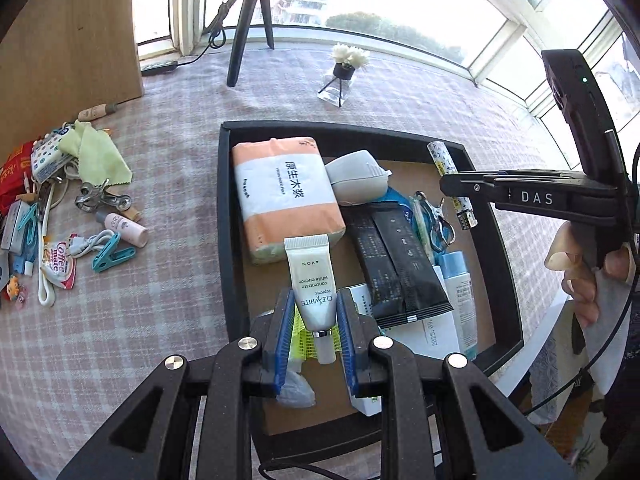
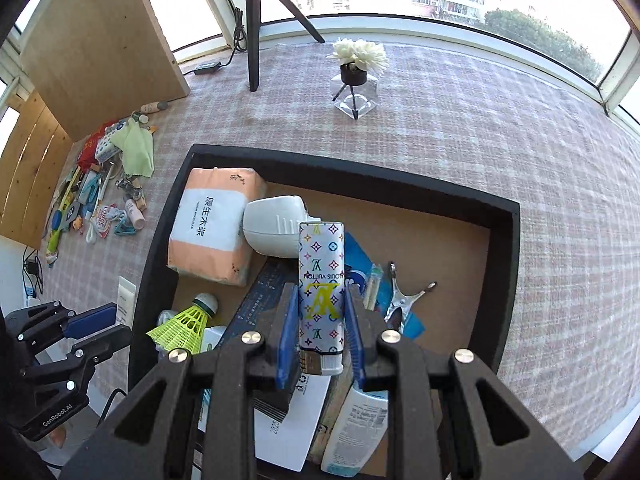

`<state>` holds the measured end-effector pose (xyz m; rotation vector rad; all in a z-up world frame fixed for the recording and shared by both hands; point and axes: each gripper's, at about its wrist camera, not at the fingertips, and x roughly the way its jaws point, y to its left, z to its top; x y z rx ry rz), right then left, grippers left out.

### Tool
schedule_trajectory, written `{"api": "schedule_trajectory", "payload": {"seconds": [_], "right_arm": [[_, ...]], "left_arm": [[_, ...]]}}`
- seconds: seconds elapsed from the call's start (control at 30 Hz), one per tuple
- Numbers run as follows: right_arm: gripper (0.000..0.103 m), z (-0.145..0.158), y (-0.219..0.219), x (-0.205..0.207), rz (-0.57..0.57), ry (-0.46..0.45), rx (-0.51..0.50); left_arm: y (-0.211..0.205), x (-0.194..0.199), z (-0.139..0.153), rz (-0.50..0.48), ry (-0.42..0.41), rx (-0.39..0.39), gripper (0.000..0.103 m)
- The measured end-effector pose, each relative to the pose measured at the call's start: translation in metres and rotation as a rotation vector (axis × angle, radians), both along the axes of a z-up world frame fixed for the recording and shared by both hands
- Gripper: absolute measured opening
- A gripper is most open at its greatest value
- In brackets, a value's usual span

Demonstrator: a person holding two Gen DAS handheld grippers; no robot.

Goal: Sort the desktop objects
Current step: 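Carry the lighter and cream tube over the tray with both grippers, then lower the lighter and cream tube into the tray and open both grippers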

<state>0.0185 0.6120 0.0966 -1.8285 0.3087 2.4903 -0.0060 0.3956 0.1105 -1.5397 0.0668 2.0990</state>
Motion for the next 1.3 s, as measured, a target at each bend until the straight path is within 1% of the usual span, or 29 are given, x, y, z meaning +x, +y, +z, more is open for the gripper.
{"api": "schedule_trajectory", "payload": {"seconds": [0.2, 0.3, 0.33, 0.37, 0.4, 0.43, 0.5, 0.67, 0.87, 1.07, 1.17, 1.3], "right_arm": [[0.023, -0.001, 0.025, 0.026, -0.071, 0.0, -0.007], [0.023, 0.0, 0.027, 0.033, -0.069, 0.005, -0.006], [0.027, 0.001, 0.027, 0.034, -0.069, 0.007, 0.0], [0.036, 0.002, 0.028, 0.035, -0.084, 0.008, 0.01], [0.04, 0.003, 0.029, 0.035, -0.098, 0.011, 0.012], [0.042, 0.005, 0.029, 0.035, -0.103, 0.019, 0.006], [0.042, 0.008, 0.028, 0.035, -0.111, 0.028, 0.002], [0.042, 0.012, 0.02, 0.029, -0.099, 0.033, -0.004], [0.042, 0.013, 0.004, 0.02, -0.064, 0.032, -0.003], [0.042, 0.021, -0.014, 0.013, -0.021, 0.046, -0.008], [0.042, 0.025, -0.023, 0.008, 0.002, 0.055, -0.01], [0.042, 0.027, -0.035, -0.001, 0.035, 0.064, -0.019]], "left_arm": [[0.039, 0.008, 0.006, -0.093, 0.012, -0.005, 0.02], [0.051, 0.014, 0.012, -0.129, 0.036, -0.006, 0.023], [0.054, 0.014, 0.014, -0.125, 0.051, -0.013, 0.027], [0.055, 0.015, 0.016, -0.119, 0.06, -0.021, 0.044], [0.055, 0.015, 0.018, -0.119, 0.071, -0.017, 0.054], [0.054, 0.015, 0.019, -0.117, 0.081, -0.016, 0.054], [0.053, 0.015, 0.021, -0.113, 0.095, -0.026, 0.054], [0.045, 0.012, 0.02, -0.094, 0.087, -0.026, 0.053], [0.032, 0.007, 0.018, -0.059, 0.08, -0.015, 0.052], [0.015, 0.004, 0.023, -0.038, 0.069, 0.005, 0.052], [0.006, 0.002, 0.022, -0.025, 0.074, -0.006, 0.052], [-0.01, -0.005, 0.015, 0.007, 0.055, -0.024, 0.052]]}}
